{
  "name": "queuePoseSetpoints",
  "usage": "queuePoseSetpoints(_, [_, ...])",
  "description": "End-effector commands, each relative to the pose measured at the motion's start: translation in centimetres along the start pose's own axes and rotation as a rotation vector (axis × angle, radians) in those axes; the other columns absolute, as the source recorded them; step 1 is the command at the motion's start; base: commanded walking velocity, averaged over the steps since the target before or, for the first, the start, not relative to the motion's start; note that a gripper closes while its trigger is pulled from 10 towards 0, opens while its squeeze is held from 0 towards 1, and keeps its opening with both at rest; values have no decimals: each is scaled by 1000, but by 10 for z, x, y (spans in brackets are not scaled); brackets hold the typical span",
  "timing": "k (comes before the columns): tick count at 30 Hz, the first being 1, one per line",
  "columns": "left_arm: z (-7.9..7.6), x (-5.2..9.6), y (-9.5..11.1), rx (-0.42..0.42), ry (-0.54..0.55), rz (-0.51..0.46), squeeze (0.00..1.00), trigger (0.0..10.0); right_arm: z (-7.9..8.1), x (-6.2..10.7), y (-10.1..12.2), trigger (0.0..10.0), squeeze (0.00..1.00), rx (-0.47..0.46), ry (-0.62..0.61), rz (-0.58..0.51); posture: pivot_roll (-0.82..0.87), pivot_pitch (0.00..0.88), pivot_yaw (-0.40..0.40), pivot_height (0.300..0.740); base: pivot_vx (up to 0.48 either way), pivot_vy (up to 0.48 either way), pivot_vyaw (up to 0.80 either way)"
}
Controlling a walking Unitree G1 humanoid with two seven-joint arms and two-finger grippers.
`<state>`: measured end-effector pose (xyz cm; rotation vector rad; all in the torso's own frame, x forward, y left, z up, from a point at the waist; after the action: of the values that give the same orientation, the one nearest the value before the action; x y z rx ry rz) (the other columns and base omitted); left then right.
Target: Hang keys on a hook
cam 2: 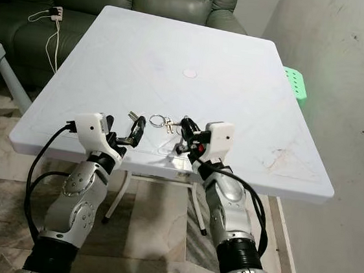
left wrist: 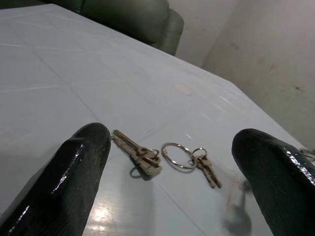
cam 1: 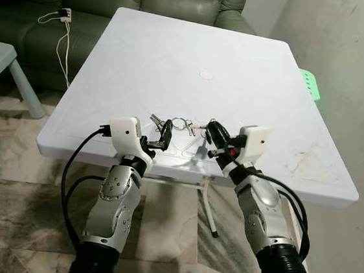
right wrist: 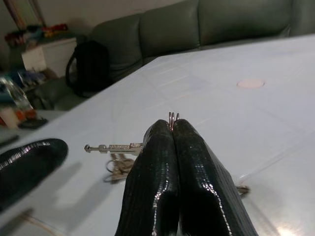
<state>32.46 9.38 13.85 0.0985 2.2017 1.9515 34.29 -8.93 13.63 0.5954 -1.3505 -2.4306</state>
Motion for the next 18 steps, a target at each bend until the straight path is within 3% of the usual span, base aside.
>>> queuePoseSetpoints(1, [-7,-1,0,10,-13,-2,0,10000,2,1,6,10000,0,162,52,14,40,125,-163,740,0,0,0])
queuePoseSetpoints(2, [-7,-1,0,12,-13,-2,0,10000,4,2,4,10000,0,219,72,31,40,125,-163,740,0,0,0])
queuePoseSetpoints(3, [-7,-1,0,12,-13,-2,0,10000,4,2,4,10000,0,219,72,31,40,125,-163,740,0,0,0])
queuePoseSetpoints(4, [-8,-2,0,13,-14,-3,0,10000,4,0,8,10000,0,-33,33,1,39,126,-165,740,0,0,0])
queuePoseSetpoints(6, [-10,-2,0,19,-16,-5,0,10000,4,-1,13,10000,0,-224,25,-36,39,126,-165,740,0,0,0])
queuePoseSetpoints(7, [-10,-2,1,19,-17,-6,0,10000,6,-1,14,10000,0,-78,56,-2,39,126,-165,740,0,0,0])
queuePoseSetpoints(9, [-10,-2,1,24,-17,-8,0,10000,12,2,5,10000,0,106,127,76,37,125,-165,740,0,0,0])
queuePoseSetpoints(10, [-10,-2,1,27,-16,-10,0,10000,14,4,-1,10000,0,185,163,117,37,125,-165,740,0,0,0])
queuePoseSetpoints(12, [-10,-2,1,27,-16,-10,0,10000,15,4,-1,10000,0,195,166,121,37,125,-165,740,0,0,0])
queuePoseSetpoints(13, [-11,-3,1,29,-19,-10,0,10000,13,10,-14,10000,0,363,196,180,37,126,-167,740,0,0,0])
queuePoseSetpoints(14, [-12,-3,1,30,-19,-10,0,10000,13,12,-18,10000,0,410,210,197,37,126,-167,740,0,0,0])
queuePoseSetpoints(15, [-12,-3,1,30,-19,-10,0,10000,13,12,-18,10000,0,410,210,197,37,126,-167,740,0,0,0])
queuePoseSetpoints(17, [-13,-3,1,27,-20,-11,0,10000,18,16,-22,10000,0,291,223,212,39,126,-169,740,0,0,0])
queuePoseSetpoints(18, [-13,-3,1,27,-20,-11,0,10000,18,16,-22,10000,0,291,223,212,39,126,-169,740,0,0,0])
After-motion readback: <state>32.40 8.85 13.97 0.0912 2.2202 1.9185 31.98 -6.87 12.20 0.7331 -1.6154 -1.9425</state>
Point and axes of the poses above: a point about 5 cm out from each wrist's last joint towards the gripper, its own x axis pointing back from the gripper into the wrist, its own y axis along the axis of the wrist's last joint, z = x × y, the point moved 1 cm from there along -x, pointing out of the wrist towards the gripper, and after that the axes turned 10 degrees about -x, right-handed, at the moved point
